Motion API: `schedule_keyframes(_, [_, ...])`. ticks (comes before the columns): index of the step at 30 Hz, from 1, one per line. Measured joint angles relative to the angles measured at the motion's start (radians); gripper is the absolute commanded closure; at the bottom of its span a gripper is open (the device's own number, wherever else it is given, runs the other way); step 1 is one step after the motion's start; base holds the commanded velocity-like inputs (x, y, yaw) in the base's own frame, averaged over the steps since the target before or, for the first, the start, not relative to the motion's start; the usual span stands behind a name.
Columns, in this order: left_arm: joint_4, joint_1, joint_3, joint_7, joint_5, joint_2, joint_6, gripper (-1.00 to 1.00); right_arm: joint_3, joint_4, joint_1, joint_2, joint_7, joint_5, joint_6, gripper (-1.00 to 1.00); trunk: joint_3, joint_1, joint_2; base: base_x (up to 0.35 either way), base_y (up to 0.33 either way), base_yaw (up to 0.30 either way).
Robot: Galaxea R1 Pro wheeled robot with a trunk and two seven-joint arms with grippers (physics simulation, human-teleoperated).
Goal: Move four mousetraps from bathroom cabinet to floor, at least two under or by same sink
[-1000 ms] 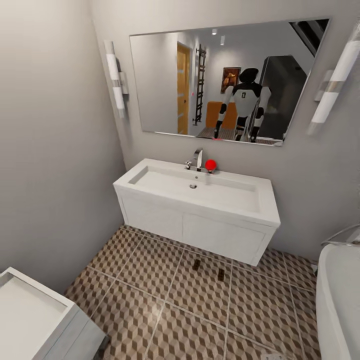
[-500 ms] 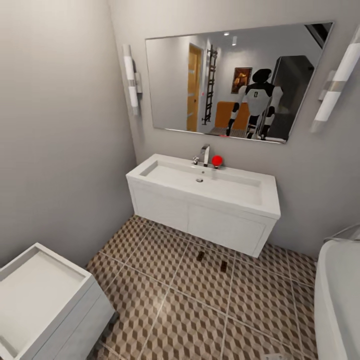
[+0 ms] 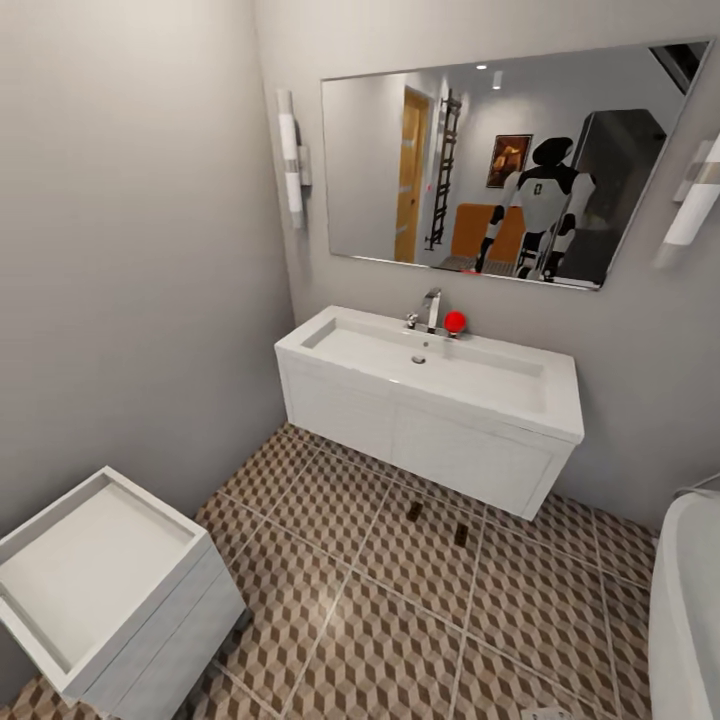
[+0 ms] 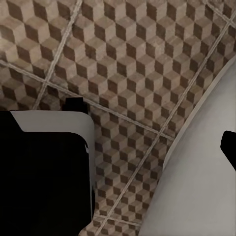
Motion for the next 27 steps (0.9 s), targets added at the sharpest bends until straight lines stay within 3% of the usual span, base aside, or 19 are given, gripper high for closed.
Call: schedule_keyframes(27, [-0.001, 0.025, 0.001, 0.0, 0.0, 0.0, -0.005, -1.0, 0.002, 0.0, 0.0, 0.0, 0.001, 0.0, 0.0, -1.0, 0.0, 0.0, 0.0, -0.002, 0.013, 0.004])
